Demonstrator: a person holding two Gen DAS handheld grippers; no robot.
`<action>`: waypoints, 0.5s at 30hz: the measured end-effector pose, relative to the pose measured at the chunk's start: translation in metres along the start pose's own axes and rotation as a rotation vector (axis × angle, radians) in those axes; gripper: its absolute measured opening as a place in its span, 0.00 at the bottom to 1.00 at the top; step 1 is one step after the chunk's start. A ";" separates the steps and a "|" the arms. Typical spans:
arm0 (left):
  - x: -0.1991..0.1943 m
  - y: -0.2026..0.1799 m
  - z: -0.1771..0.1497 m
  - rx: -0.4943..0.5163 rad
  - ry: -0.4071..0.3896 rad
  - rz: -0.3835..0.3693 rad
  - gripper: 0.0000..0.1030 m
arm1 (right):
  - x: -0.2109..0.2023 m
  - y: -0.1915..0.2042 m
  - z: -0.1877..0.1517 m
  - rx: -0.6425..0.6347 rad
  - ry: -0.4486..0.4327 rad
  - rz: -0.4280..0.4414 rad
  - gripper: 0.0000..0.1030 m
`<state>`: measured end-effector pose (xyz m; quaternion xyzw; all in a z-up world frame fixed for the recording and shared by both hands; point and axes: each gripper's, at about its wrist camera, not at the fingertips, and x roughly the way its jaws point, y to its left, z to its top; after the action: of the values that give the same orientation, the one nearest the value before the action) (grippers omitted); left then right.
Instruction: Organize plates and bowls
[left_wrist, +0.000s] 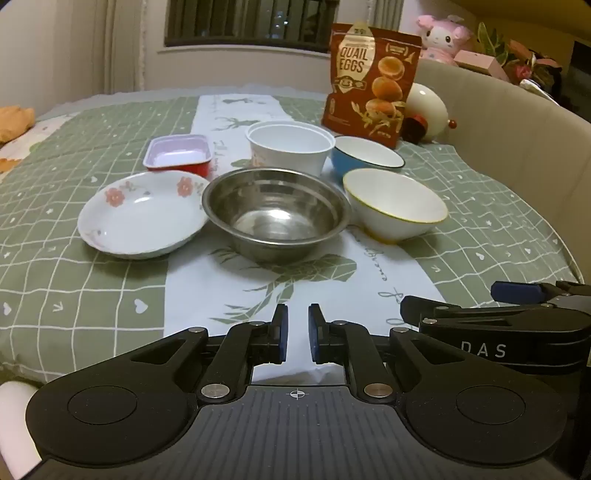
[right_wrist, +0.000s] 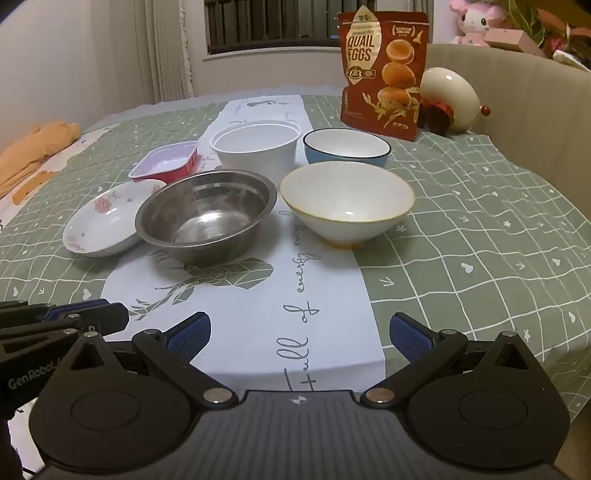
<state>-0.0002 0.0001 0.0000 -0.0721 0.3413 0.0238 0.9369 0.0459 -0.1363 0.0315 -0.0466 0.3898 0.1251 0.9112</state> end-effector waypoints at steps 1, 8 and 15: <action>0.000 0.000 0.000 0.002 -0.001 0.002 0.13 | 0.000 -0.001 0.000 0.020 0.012 0.021 1.00; 0.000 0.001 0.001 -0.010 0.010 -0.005 0.13 | 0.002 0.000 -0.003 0.017 0.011 0.022 1.00; 0.003 0.004 -0.001 -0.021 0.010 0.000 0.13 | 0.004 -0.002 0.000 0.022 0.015 0.028 1.00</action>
<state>0.0011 0.0036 -0.0037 -0.0820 0.3457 0.0270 0.9344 0.0490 -0.1375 0.0284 -0.0320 0.3984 0.1330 0.9070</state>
